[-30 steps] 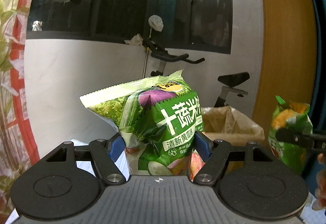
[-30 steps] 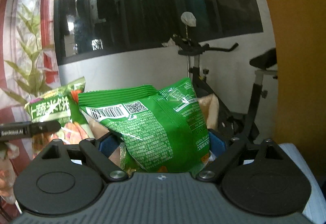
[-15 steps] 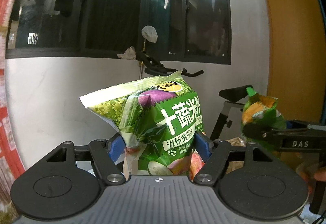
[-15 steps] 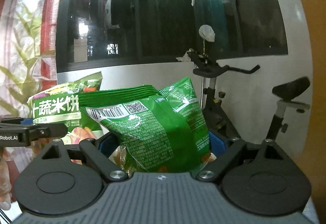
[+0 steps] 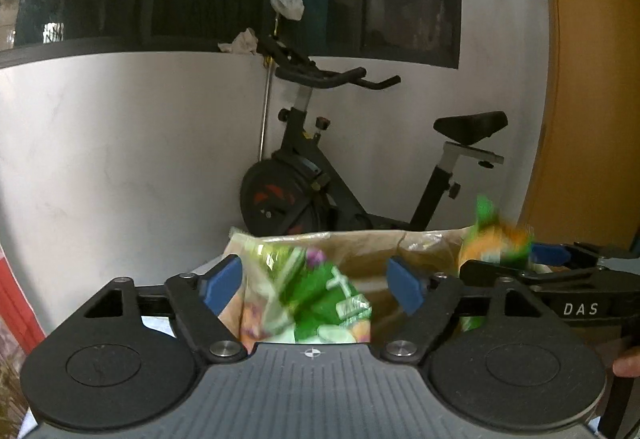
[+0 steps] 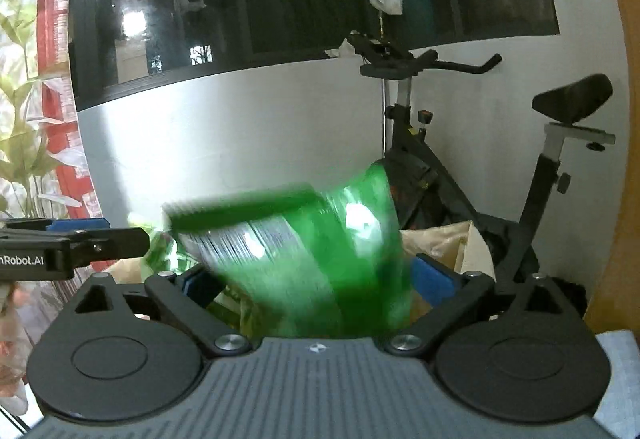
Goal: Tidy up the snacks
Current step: 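Open both tools to drop the green bags into the box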
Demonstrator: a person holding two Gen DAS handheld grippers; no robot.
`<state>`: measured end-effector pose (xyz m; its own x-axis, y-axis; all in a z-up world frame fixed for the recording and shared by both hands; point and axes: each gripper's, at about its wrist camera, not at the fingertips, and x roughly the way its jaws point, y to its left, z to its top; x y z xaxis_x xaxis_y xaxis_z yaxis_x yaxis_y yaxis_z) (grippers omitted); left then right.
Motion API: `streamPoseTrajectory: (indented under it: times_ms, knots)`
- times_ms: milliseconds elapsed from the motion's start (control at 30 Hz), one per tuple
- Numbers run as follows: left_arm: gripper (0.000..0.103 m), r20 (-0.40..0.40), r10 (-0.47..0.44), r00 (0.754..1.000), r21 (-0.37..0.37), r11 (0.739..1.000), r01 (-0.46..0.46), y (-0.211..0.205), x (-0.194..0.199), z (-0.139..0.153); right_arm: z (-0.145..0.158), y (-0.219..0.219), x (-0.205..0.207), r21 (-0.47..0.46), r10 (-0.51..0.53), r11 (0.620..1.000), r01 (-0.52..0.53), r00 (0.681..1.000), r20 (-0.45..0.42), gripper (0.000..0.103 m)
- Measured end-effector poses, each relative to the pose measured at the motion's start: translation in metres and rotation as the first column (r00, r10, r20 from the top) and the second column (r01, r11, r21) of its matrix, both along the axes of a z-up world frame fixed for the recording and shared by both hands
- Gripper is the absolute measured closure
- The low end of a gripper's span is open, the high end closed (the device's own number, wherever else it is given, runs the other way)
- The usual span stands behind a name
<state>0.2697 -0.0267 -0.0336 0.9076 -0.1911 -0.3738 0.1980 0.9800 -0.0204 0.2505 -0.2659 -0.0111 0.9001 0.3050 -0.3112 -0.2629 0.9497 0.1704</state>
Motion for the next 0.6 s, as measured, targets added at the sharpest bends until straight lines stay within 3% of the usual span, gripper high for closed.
streamPoseTrajectory:
  times_ms: [400,600]
  knots:
    - [0.022,0.005,0.023,1.0,-0.065,0.998,-0.023,0.026,-0.017,0.014,0.019,-0.006,-0.034,0.053,0.013,0.998,-0.015,0.999,0.048,0.001]
    - [0.022,0.005,0.054,0.999,-0.092,0.994,-0.053,0.041,-0.037,0.02,0.02,-0.006,-0.064,0.025,-0.004,1.0,0.003,0.998,0.056,0.001]
